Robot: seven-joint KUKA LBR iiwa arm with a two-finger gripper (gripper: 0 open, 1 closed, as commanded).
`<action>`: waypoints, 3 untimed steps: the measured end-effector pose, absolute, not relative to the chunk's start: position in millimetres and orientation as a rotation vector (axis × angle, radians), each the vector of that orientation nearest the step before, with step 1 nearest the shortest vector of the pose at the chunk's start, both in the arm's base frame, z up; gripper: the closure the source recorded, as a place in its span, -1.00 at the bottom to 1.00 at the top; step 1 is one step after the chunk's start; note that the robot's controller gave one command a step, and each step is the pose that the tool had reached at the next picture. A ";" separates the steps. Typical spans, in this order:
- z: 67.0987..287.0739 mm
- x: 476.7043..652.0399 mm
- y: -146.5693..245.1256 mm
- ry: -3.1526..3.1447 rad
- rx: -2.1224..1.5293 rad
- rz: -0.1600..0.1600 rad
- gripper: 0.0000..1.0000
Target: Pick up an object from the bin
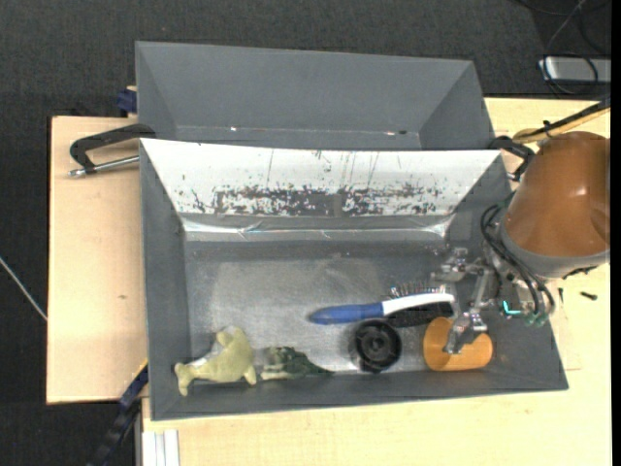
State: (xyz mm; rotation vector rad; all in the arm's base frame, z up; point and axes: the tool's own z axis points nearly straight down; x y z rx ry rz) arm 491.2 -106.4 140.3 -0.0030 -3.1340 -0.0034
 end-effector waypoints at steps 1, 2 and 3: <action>70.4 523.8 -92.4 -3.148 -0.120 -0.002 -1.00; 73.8 524.5 -93.5 -3.152 -0.118 0.002 1.00; 214.8 536.8 -93.5 -3.155 -0.079 0.003 1.00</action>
Offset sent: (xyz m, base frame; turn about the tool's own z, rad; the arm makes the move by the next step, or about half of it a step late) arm 0.0292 0.0128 -0.0703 0.0733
